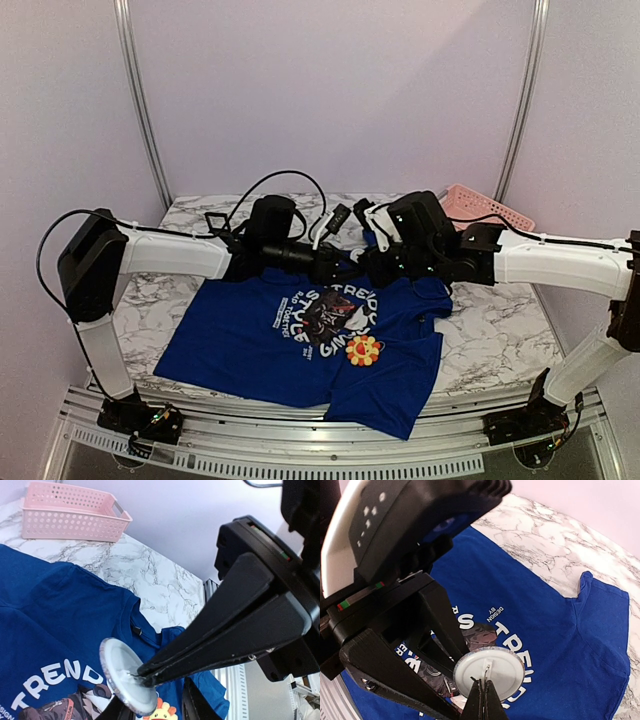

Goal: Pin the brooch onto the clothing
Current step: Pass from the right arm to the left

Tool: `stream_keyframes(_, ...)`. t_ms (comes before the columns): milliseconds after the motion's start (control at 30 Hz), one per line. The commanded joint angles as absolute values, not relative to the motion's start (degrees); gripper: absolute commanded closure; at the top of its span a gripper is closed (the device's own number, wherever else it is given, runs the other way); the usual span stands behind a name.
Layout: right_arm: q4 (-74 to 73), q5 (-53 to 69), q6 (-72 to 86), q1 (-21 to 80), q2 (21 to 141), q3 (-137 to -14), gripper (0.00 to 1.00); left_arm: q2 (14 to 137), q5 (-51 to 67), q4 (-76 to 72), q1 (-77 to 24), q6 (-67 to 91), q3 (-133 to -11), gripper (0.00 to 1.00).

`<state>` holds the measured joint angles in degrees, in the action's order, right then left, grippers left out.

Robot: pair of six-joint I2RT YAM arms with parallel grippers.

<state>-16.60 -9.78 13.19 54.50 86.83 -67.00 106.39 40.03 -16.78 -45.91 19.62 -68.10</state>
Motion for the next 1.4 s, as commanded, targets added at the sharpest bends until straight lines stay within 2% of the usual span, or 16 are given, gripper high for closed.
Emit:
stream_keyframes(0,-15.18,-9.07,12.39,54.97,84.93,-65.84,1.00,105.34,40.94,-16.96,-44.92,19.55,-68.80,0.75)
stream_keyframes(133,-14.91,-8.58,12.26,55.00,84.91,-65.85,1.00,105.39,41.21,-17.11,-44.83,18.85,-68.90,0.90)
stream_keyframes(300,-14.40,-7.84,11.88,55.14,84.82,-65.54,1.00,105.51,41.71,-17.74,-44.65,18.62,-68.74,1.00)
stream_keyframes(800,-18.00,-10.36,14.37,55.23,84.92,-65.04,1.00,105.19,43.15,-20.25,-44.03,17.89,-67.42,1.00)
stream_keyframes(1167,-21.38,-10.31,16.32,55.19,85.23,-66.01,0.88,104.72,43.37,-20.30,-43.95,16.90,-66.74,1.00)
stream_keyframes(1367,-19.15,-9.34,16.77,55.17,81.89,-64.52,0.86,104.70,43.42,-20.63,-44.02,17.07,-66.36,1.00)
